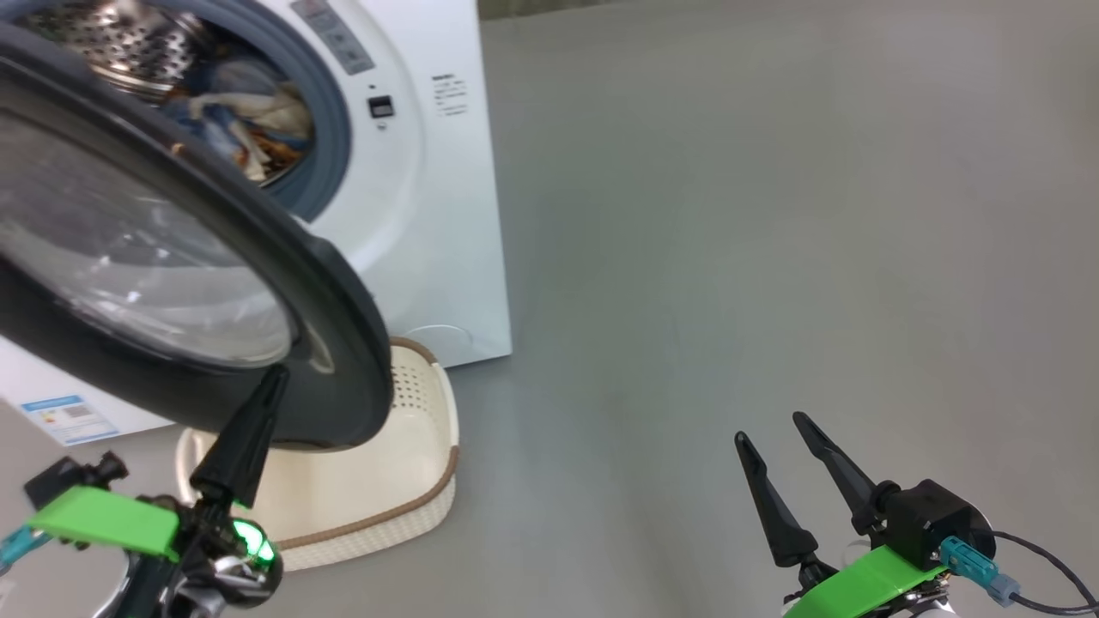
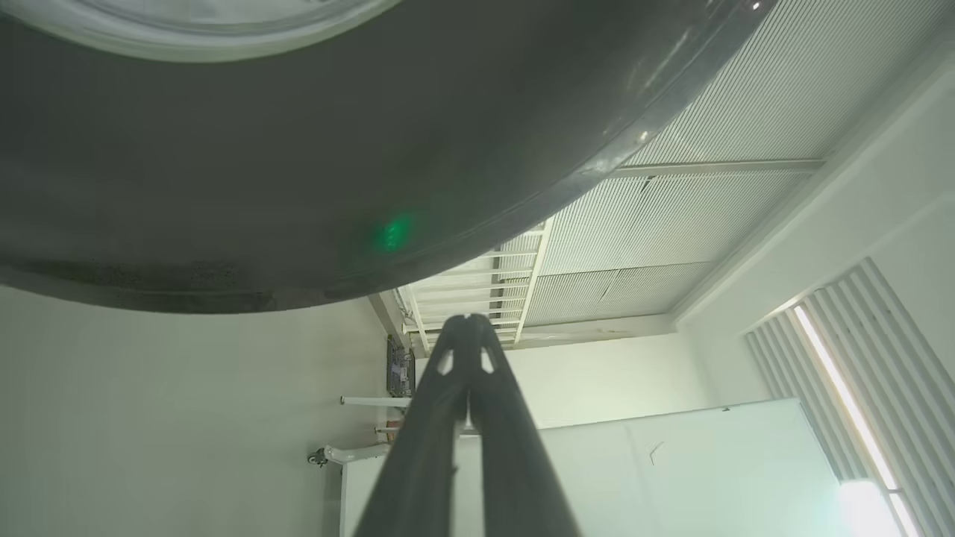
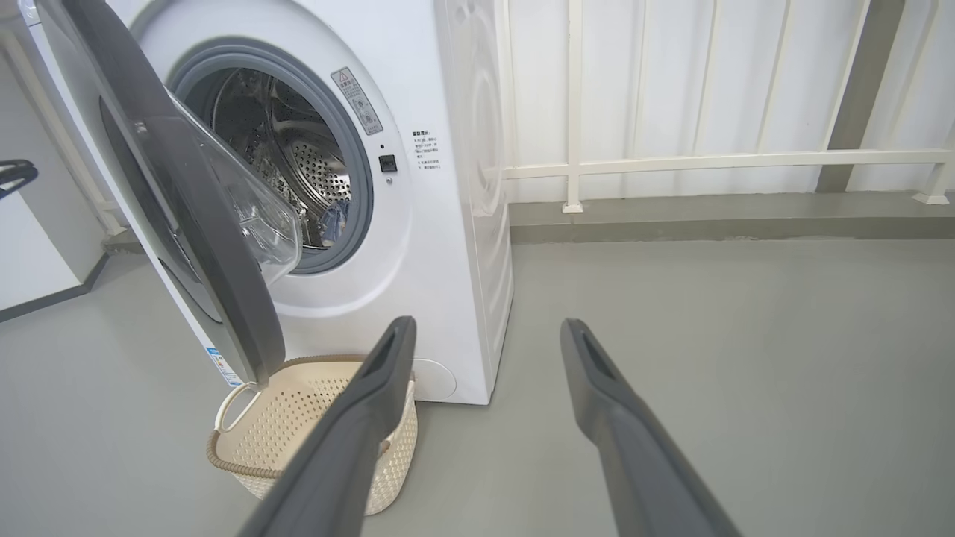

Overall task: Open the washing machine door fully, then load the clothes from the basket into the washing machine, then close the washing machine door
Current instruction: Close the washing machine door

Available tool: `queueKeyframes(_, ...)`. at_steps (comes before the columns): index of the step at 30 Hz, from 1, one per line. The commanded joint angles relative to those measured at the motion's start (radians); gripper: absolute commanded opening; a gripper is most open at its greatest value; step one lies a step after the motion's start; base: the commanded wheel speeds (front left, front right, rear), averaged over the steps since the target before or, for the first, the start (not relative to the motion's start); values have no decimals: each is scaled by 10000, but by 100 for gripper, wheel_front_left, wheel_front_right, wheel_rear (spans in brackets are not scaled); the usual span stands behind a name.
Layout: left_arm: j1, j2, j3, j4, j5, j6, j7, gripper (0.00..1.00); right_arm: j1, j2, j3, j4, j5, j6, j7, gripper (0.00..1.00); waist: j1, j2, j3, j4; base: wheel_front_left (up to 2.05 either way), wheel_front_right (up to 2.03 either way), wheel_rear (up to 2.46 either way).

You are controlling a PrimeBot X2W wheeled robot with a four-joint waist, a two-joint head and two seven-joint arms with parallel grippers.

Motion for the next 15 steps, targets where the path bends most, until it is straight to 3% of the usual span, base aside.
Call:
queueKeyframes(1,114,224,294,-638,311,-70,-243,0,-45,19,182,-358,-100,16,-120,100,1,0,-251,402,0,0,0)
queueKeyframes(10,1160,235,288,-1798,1925,-70,-1915,0,41,100,182,-594,-154,16,-120,100,1,0,-604,1166,0,0,0)
queueKeyframes(15,1890,728,-213,-2219,3522,-71,-3386,0,70,150,112,-684,-170,16,-120,100,1,0,-759,1482,0,0,0)
